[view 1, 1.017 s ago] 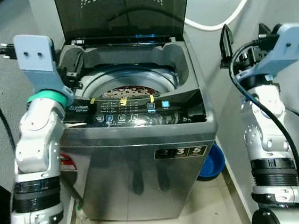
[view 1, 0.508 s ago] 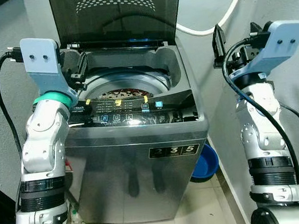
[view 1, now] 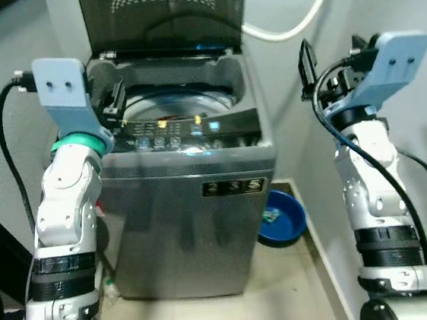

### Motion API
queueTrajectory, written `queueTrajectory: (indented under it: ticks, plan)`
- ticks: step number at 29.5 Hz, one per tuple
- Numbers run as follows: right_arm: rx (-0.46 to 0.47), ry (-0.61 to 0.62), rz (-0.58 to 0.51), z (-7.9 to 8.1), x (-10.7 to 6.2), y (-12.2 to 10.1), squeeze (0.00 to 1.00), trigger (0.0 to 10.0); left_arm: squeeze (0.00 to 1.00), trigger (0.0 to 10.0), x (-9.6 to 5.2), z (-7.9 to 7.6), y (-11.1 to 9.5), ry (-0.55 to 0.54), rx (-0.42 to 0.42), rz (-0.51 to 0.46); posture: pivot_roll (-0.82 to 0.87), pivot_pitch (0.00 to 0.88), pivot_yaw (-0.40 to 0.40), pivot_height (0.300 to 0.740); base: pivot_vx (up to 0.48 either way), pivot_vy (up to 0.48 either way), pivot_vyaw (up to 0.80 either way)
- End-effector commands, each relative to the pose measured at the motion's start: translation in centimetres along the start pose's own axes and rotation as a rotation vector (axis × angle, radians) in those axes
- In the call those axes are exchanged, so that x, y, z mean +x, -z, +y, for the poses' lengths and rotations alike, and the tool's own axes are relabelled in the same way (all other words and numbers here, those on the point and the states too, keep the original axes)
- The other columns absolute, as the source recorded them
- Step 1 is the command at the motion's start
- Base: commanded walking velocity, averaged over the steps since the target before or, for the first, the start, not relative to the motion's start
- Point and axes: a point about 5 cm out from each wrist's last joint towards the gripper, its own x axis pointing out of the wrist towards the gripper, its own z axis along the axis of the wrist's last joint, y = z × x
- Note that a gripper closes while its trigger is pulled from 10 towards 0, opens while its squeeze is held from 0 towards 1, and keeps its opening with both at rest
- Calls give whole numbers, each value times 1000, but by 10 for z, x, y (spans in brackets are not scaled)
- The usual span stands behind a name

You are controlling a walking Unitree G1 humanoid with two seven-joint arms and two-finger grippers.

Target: Clothes washing

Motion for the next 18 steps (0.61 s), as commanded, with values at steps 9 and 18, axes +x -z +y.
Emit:
queueTrajectory:
  ticks: [9, 18]
  plan:
    - [-70, -65, 32, 7, -4, 7, 0, 10000, 0, 10000, -1, -2, 3, 8, 0, 8, 38, 0, 9, 740, -73, 0, 353]
    - [-66, -75, 40, 8, -6, 9, 0, 10000, 0, 10000, -1, -7, 3, 29, -9, 0, 37, 0, 11, 740, 0, 0, 800]
